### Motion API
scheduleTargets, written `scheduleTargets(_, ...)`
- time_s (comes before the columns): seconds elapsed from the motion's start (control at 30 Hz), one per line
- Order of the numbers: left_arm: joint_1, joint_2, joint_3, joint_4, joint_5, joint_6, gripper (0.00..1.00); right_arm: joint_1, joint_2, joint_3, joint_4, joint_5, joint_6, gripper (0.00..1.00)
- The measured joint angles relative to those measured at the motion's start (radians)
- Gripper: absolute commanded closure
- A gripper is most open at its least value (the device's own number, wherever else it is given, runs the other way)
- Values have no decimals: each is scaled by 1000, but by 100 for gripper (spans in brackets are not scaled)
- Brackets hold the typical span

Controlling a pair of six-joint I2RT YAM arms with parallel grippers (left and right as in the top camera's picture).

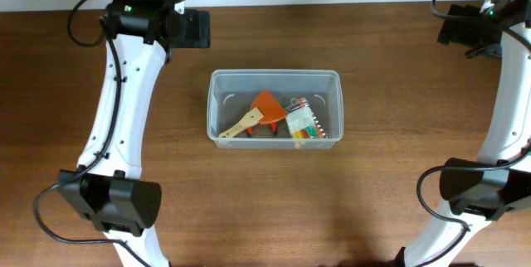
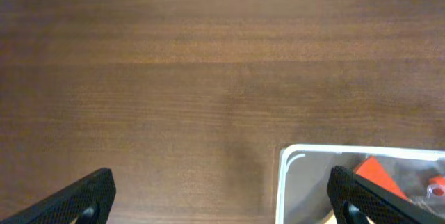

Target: Pack container

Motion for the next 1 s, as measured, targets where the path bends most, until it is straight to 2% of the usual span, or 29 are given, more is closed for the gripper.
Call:
scheduleTargets(0.33,0,-4,0,-5,-3,5,1,0,0,0,0,0,0,1)
scheduleTargets(0.43,2,-51,-5,-6,-3,17,1,0,0,0,0,0,0,1)
scheduleTargets(0.57,3,-226,-7,-6,-6,43,1,0,0,0,0,0,1,1)
scheduleTargets(0.83,4,-760,2,-75,-68,58,1,0,0,0,0,0,1,1)
scheduleTargets(1.0,35,-1021,-113,-110,-94,58,1,0,0,0,0,0,0,1)
